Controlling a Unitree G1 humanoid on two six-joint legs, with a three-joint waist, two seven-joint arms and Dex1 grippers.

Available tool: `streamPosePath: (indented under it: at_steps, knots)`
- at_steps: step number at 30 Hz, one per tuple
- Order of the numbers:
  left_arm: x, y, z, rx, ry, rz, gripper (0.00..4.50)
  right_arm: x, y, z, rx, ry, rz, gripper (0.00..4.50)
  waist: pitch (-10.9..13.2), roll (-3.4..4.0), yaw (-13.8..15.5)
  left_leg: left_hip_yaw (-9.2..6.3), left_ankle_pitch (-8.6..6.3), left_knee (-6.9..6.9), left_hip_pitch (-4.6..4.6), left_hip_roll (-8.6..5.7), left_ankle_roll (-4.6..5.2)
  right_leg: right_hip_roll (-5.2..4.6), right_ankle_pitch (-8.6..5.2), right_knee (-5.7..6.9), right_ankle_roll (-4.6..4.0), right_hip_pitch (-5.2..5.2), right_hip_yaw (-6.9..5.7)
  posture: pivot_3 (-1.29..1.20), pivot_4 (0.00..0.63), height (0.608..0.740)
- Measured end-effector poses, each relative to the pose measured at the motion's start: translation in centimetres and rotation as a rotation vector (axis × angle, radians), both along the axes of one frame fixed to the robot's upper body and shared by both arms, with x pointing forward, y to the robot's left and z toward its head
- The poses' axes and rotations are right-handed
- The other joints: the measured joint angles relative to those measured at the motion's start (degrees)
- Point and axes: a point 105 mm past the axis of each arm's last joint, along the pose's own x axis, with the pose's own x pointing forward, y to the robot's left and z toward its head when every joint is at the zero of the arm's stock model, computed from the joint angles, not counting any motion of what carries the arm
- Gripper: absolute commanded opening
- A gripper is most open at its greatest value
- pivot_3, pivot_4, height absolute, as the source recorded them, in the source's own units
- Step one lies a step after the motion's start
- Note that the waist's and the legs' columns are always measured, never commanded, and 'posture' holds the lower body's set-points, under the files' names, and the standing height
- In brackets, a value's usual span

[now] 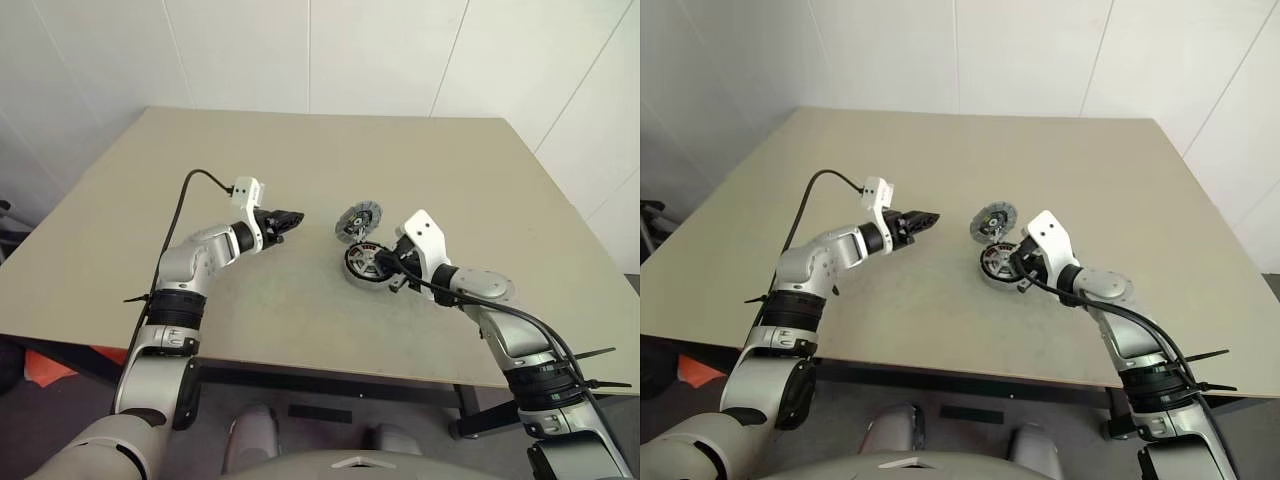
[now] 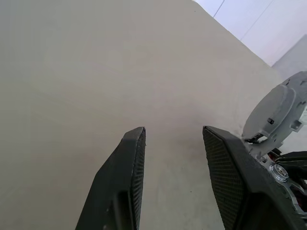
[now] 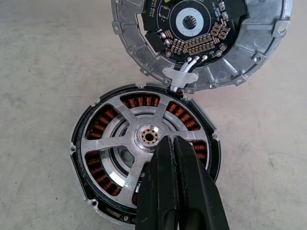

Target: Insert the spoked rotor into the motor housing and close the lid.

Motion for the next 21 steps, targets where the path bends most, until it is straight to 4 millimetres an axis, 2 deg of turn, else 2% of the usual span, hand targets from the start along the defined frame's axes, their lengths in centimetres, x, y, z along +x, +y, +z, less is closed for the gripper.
streamPosePath:
  at_steps: [8, 12, 16, 21]
  knots:
    - [-0.2, -0.4, -0.2, 0.000, 0.001, -0.007, 2.00, 0.1, -0.3, 0.6, -0.022, -0.011, 0.019, 0.00, 0.01, 0.02, 0.09, -0.01, 0.00, 0.00, -0.13, -0.01, 0.00, 0.00, 0.01, 0.00, -0.01, -0.09, 0.00, 0.00, 0.000, 0.740]
    - [-0.2, -0.4, -0.2, 0.002, -0.002, -0.006, 2.00, 0.2, 0.2, 2.9, -0.035, -0.079, 0.063, 0.00, 0.01, 0.02, 0.10, 0.00, 0.00, -0.02, -0.13, 0.01, 0.00, 0.02, 0.01, 0.00, -0.01, -0.12, 0.01, 0.00, 0.000, 0.740]
    - [-0.2, -0.4, -0.3, 0.006, -0.002, -0.006, 2.00, -0.9, 1.4, 4.7, -0.024, -0.118, 0.155, 0.00, 0.01, 0.02, 0.19, -0.01, 0.00, -0.03, -0.14, 0.00, 0.01, 0.01, 0.01, -0.01, -0.01, -0.10, 0.01, 0.00, 0.000, 0.740]
    - [-0.2, -0.3, -0.4, 0.011, -0.001, -0.003, 2.00, -1.8, 1.9, 4.1, -0.028, -0.083, 0.190, 0.00, 0.01, 0.02, 0.21, -0.01, 0.00, -0.01, -0.12, 0.01, 0.00, 0.00, 0.01, 0.00, -0.01, -0.08, 0.01, 0.00, 0.000, 0.740]
